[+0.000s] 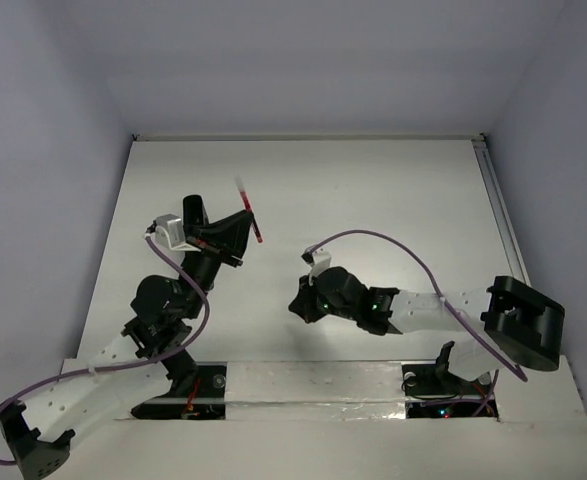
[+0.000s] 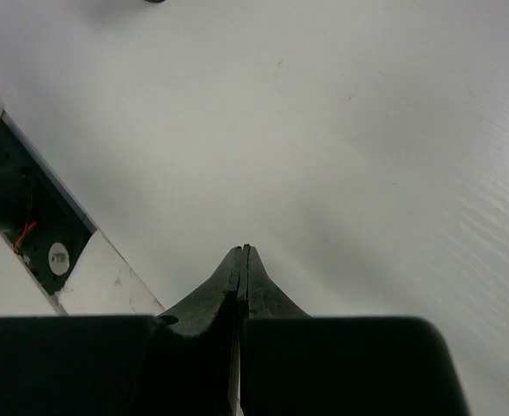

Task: Sort the stationery into containers
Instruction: Close the pen cap on the pen, then place the pen in the storage box.

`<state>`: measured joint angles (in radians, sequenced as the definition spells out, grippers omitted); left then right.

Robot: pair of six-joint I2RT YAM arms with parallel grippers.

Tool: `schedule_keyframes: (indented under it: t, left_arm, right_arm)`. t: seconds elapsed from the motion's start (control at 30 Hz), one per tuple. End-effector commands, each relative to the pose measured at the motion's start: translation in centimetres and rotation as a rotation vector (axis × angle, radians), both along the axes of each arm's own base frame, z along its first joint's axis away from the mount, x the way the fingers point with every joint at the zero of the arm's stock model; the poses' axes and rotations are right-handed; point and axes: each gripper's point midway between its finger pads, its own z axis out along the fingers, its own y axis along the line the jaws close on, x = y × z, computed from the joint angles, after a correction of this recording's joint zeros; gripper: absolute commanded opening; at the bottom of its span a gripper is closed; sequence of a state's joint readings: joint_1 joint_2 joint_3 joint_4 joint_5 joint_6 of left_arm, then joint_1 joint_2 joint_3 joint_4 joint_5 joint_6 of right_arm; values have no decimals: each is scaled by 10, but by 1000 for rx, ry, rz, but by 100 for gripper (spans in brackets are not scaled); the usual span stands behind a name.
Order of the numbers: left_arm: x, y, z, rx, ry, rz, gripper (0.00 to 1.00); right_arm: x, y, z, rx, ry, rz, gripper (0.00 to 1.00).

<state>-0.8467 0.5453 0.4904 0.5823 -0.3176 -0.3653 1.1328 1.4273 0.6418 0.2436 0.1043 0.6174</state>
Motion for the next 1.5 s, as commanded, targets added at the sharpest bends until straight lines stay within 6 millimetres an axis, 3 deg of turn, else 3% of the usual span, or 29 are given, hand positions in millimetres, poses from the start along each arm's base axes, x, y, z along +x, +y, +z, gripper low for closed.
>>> schedule_keyframes:
  t: [0.0, 0.2, 0.23, 0.3, 0.43, 0.47, 0.57, 0.63, 0.7, 0.73, 0.8, 0.83, 0.9, 0.93, 1.17, 1.27, 1.43, 1.47]
  left_arm:
    - [2, -2, 5, -37, -10, -1, 0]
    - [1, 1, -2, -18, 3, 4, 0]
    - [0, 0, -5, -14, 6, -4, 0]
    - [1, -3, -18, -6, 32, -15, 0]
    - [-2, -10, -40, 6, 72, -57, 0]
    - [-4, -10, -42, 3, 75, -67, 0]
    - [-11, -14, -55, 5, 85, -111, 0]
    - [-17, -20, -63, 15, 84, -155, 0]
    - [-21, -22, -68, 17, 87, -181, 0]
    - [-24, -26, -70, 26, 86, -207, 0]
    - [-28, -30, -76, 25, 96, -241, 0]
    - [-32, -34, -76, 24, 92, -271, 0]
    - [-35, -36, -79, 14, 91, -293, 0]
    - [-37, -37, -81, 14, 93, -303, 0]
    - [-34, -34, -87, 16, 110, -285, 0]
    - [-24, -18, -85, 20, 133, -181, 0]
    - [0, 20, -78, 18, 173, 64, 0]
    - [1, 22, -78, 26, 175, 76, 0]
  right_arm:
    - [6, 7, 31, 83, -43, -3, 0]
    - [13, -11, 50, 85, -107, -64, 0]
    - [17, -16, 69, 121, -136, -76, 0]
    - [21, -24, 88, 124, -187, -93, 0]
    - [37, -41, 142, 162, -307, -134, 26]
    - [40, -47, 157, 187, -336, -143, 45]
    - [43, -49, 197, 230, -407, -108, 65]
    - [50, -47, 223, 259, -452, -86, 70]
    - [52, -38, 236, 281, -466, -24, 76]
    - [53, -34, 254, 316, -484, -4, 78]
    - [49, -23, 267, 366, -483, 68, 82]
    - [56, -19, 264, 360, -469, 74, 83]
    - [53, -8, 276, 400, -456, 129, 85]
    - [60, -2, 271, 390, -440, 132, 85]
    - [61, 28, 270, 425, -390, 220, 84]
    - [61, 24, 266, 415, -390, 211, 84]
    - [53, -1, 278, 456, -452, 169, 85]
    - [51, -1, 270, 448, -442, 178, 85]
